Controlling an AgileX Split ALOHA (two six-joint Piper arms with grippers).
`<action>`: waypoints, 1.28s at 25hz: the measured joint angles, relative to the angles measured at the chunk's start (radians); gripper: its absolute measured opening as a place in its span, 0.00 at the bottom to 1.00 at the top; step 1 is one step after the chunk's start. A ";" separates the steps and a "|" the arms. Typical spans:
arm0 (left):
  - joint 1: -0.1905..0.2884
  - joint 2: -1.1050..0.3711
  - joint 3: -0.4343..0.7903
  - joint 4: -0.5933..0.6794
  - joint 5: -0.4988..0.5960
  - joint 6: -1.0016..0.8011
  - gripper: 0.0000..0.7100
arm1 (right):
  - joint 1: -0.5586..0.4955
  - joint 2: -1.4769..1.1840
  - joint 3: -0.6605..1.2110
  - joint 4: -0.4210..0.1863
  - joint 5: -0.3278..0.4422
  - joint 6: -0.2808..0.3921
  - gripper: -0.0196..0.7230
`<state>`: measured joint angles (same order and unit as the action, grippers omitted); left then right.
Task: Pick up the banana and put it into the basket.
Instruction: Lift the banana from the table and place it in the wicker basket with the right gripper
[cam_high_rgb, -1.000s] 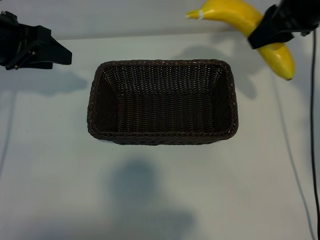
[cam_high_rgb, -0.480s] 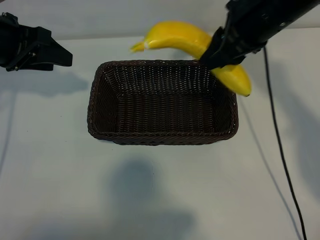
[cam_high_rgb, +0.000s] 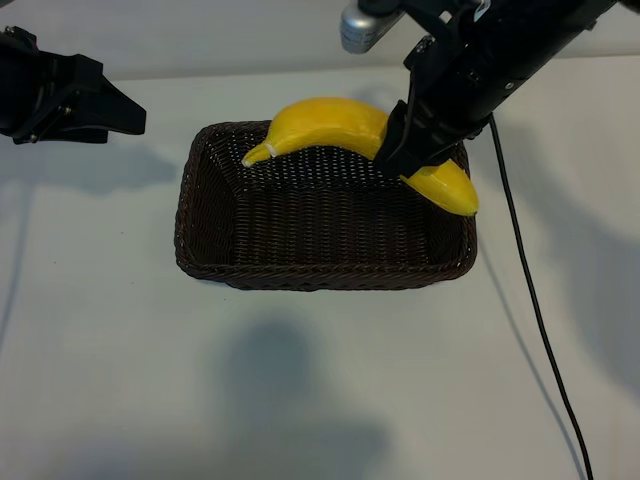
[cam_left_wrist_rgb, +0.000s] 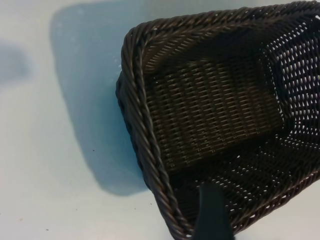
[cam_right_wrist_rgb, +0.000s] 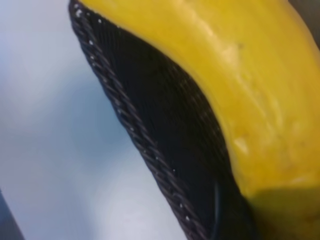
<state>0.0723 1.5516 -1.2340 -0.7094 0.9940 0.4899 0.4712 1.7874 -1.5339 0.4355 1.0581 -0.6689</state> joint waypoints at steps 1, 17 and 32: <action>0.000 0.000 0.000 -0.005 0.001 0.000 0.77 | 0.000 0.015 -0.001 -0.008 -0.003 0.001 0.58; 0.000 0.000 0.000 -0.013 0.016 0.000 0.77 | 0.000 0.107 -0.008 -0.038 -0.075 0.003 0.58; 0.000 0.000 0.000 -0.013 0.015 0.003 0.77 | 0.000 0.107 -0.009 -0.040 -0.080 0.066 0.79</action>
<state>0.0723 1.5516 -1.2340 -0.7227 1.0092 0.4926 0.4712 1.8944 -1.5429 0.3952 0.9782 -0.6024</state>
